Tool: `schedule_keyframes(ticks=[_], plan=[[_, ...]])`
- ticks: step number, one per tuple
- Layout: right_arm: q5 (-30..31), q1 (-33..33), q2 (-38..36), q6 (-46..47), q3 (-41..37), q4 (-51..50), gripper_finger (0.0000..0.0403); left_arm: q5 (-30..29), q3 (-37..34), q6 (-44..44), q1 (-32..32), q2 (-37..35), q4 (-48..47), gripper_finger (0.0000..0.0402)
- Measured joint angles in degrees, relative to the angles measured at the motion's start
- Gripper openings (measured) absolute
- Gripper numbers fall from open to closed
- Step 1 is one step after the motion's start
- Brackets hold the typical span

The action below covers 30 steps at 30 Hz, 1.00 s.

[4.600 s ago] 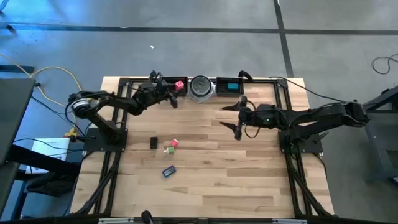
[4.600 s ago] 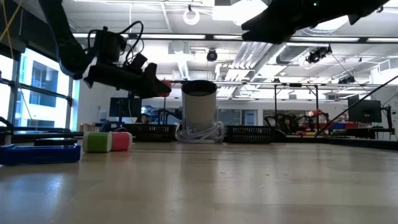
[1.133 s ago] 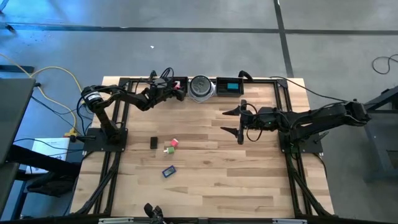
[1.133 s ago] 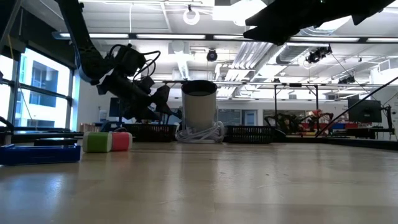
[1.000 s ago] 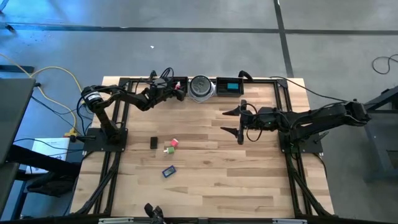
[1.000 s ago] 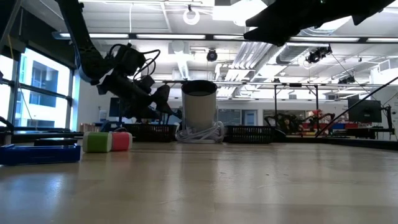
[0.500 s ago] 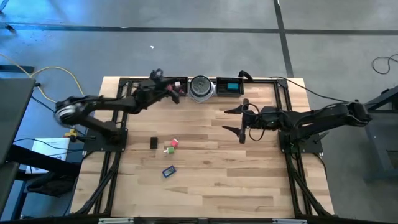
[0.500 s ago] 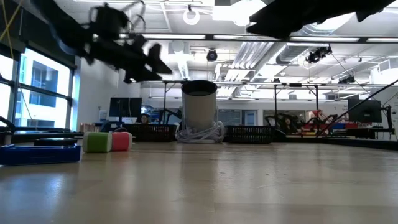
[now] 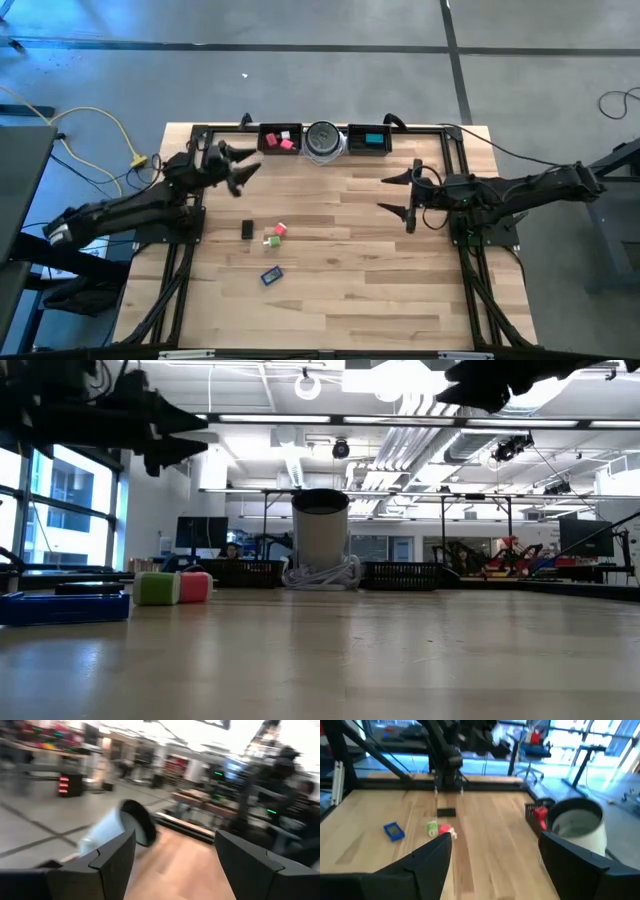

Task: Pick & Place Office items
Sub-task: Put the black digital clock into the right black basket

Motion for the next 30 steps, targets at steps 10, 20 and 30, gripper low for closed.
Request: schedule_keyframes(ticks=[10, 20, 30], plan=[[9.36, 5.41, 0.0, 1.15, -0.04, -4.44, 0.0286, 8.19, -0.21, 3.87, 0.0, -19.37, -20.13, 0.0266], [13.08, 6.29, -3.71, 3.34, -1.09, -8.34, 0.0286, 13.6, -0.19, 2.25, -1.75, -30.28, -34.83, 0.0266], [14.2, 6.29, -10.46, 5.41, -12.6, 4.44, 0.0286, 16.36, -0.17, -1.6, -7.36, -27.27, -43.3, 0.0266]])
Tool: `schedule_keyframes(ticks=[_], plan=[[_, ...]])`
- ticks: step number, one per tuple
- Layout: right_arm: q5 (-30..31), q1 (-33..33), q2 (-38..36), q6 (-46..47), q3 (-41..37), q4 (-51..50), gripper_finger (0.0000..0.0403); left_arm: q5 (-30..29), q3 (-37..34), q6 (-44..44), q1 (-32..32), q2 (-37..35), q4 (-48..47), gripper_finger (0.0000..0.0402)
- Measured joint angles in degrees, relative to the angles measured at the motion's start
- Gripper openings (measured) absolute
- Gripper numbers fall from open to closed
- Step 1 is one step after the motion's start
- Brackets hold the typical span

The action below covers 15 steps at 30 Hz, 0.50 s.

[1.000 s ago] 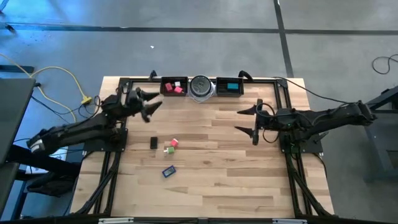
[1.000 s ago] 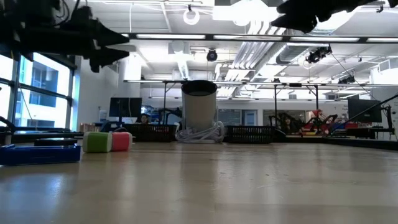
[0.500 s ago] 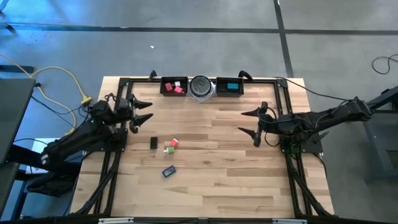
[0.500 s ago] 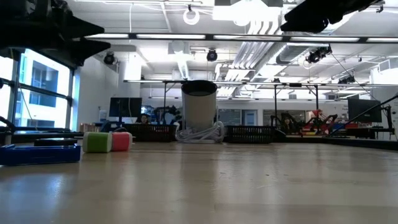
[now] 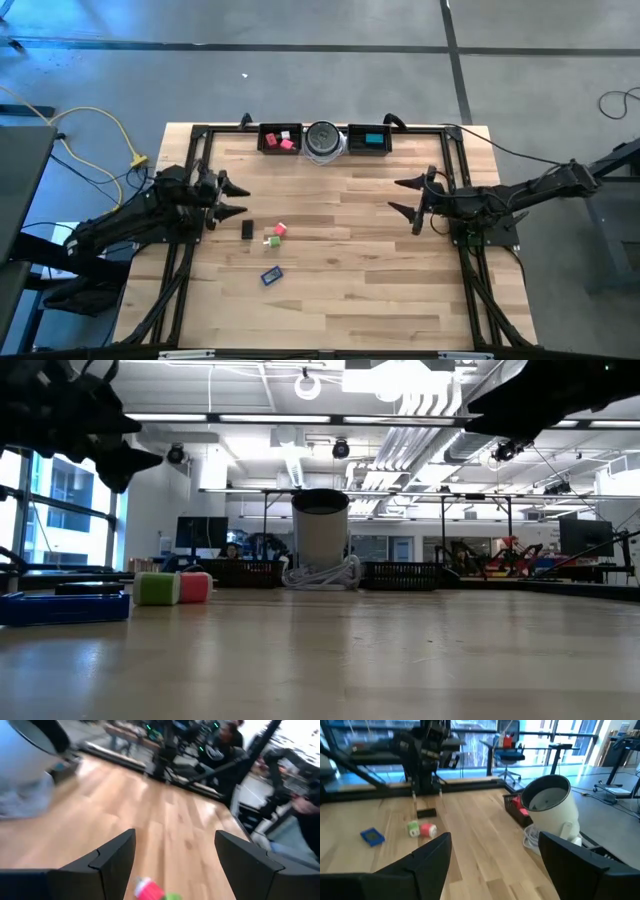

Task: Pick & Place Office items
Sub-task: Put the black digital clock into the right black basket

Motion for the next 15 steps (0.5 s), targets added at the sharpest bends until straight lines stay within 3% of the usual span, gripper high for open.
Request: schedule_keyframes(ticks=[8, 15], plan=[[-2.09, -0.02, 0.08, 1.59, -3.2, 6.11, 0.0286, -3.93, 0.02, -0.88, -8.78, 4.95, -1.83, 0.0266], [-8.7, -0.03, 7.13, 3.99, -3.19, 13.11, 0.0286, -4.57, 0.02, -3.92, -18.34, 12.57, 0.74, 0.0266]])
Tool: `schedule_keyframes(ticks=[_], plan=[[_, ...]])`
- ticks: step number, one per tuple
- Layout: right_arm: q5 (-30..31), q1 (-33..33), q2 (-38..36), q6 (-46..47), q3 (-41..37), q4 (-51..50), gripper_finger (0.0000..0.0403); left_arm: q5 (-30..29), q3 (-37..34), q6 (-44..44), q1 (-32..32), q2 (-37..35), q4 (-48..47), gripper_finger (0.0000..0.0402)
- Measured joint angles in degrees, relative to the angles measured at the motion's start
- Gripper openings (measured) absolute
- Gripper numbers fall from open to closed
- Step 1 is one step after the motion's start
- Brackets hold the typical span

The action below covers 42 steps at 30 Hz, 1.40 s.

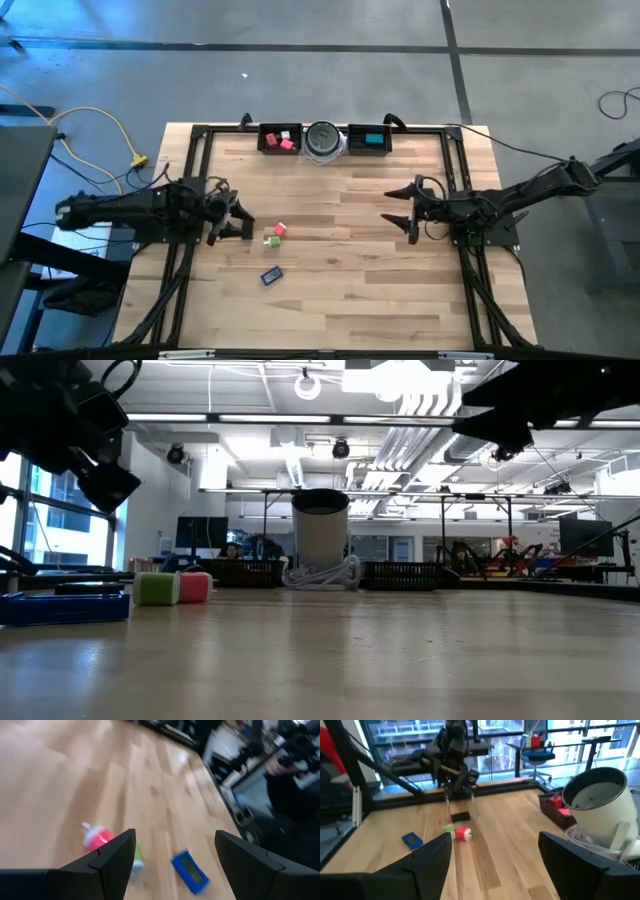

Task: Pick & Place Office items
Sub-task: Put the black digital clock into the right black basket

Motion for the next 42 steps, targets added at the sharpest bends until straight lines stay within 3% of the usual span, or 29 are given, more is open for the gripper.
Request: schedule_keyframes(ticks=[6, 10, 19, 23, 35, 42], plan=[[0.17, -0.08, 5.62, 0.76, -0.01, 4.95, 0.0286, -2.46, 0.0, -2.49, -6.66, 5.64, -0.21, 0.0266], [0.18, -0.12, 8.78, 1.73, 0.0, 8.95, 0.0286, -11.1, 0.01, -2.63, -9.46, 9.38, -0.51, 0.0266], [1.08, -0.14, 12.52, 3.9, 0.01, 12.24, 0.0286, -27.33, 0.13, 10.73, -14.38, 17.4, -1.56, 0.0266], [1.13, -0.14, 12.56, 5.44, 0.01, 12.2, 0.0286, -27.75, 0.22, 13.43, -14.82, 19.09, -3.22, 0.0266], [2.77, -0.18, 12.56, 3.32, 0.01, 12.16, 0.0286, -31.14, 5.51, 5.53, -16.68, 24.78, -10.65, 0.0266], [-0.52, -2.66, 12.56, 2.65, 0.03, 9.52, 0.0286, -32.01, 9.33, 2.1, -16.61, 28.44, -14.05, 0.0266]])
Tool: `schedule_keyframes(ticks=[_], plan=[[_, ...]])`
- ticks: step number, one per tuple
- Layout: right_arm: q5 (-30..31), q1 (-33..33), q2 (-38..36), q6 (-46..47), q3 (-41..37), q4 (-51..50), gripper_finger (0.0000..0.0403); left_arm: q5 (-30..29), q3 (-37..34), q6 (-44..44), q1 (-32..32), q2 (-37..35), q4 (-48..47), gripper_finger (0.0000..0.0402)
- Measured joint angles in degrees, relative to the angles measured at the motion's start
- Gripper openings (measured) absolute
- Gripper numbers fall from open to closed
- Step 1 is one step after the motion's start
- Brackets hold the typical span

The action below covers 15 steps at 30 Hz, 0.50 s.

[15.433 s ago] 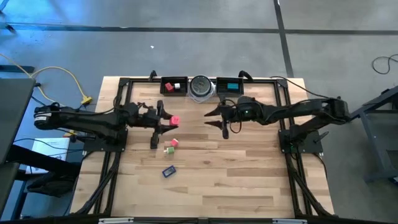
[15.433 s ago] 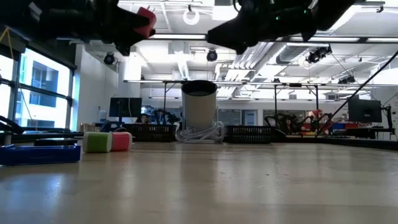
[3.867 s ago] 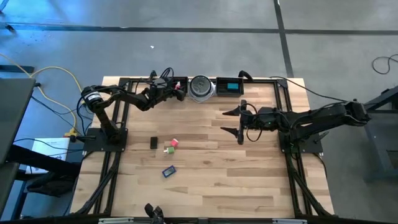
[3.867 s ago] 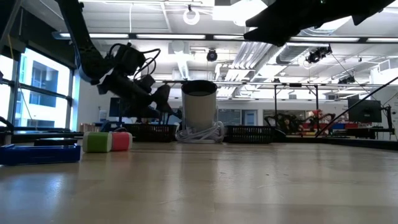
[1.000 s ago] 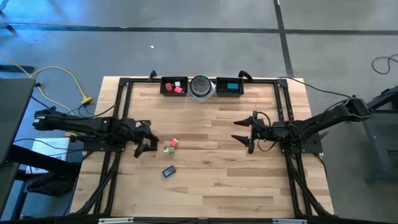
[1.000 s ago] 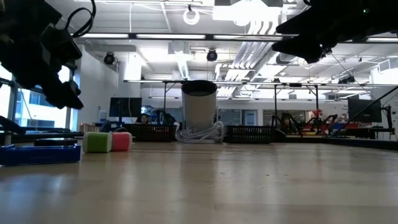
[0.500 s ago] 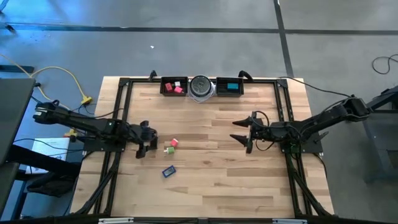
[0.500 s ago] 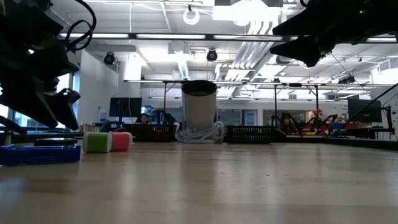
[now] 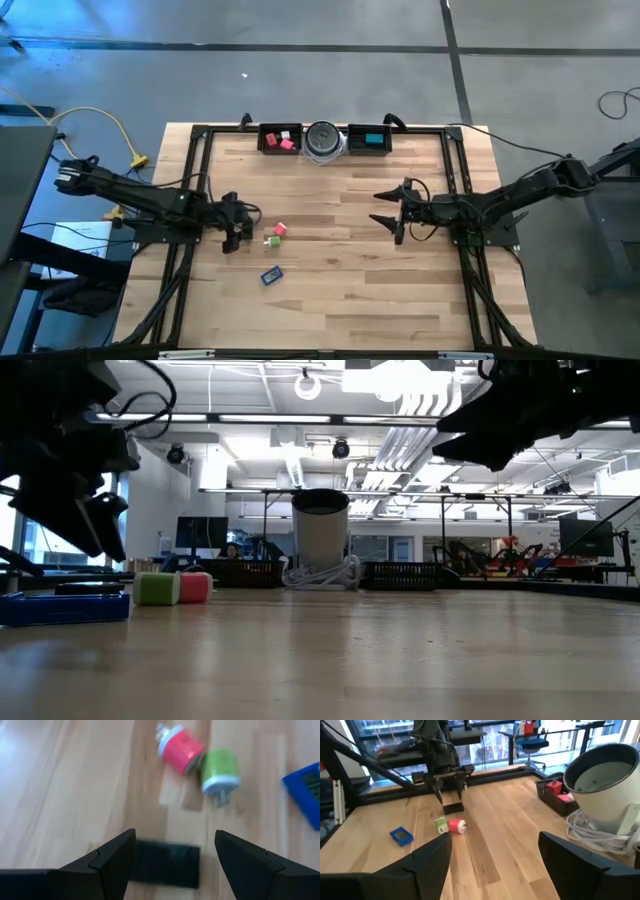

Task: Pick & Place Office items
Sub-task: Put the black digital clock into the right black basket

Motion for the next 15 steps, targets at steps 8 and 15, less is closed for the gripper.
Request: schedule_keyframes(ticks=[8, 15], plan=[[-4.68, -2.68, 0.0, -1.74, 0.0, -0.48, 0.0286, 1.67, 2.03, -10.16, 0.02, 8.6, -1.27, 0.0266], [-6.79, -4.45, 0.0, -2.4, 0.04, -1.77, 0.0286, 1.94, 10.2, -20.24, 2.24, 17.08, -4.17, 0.0266]])
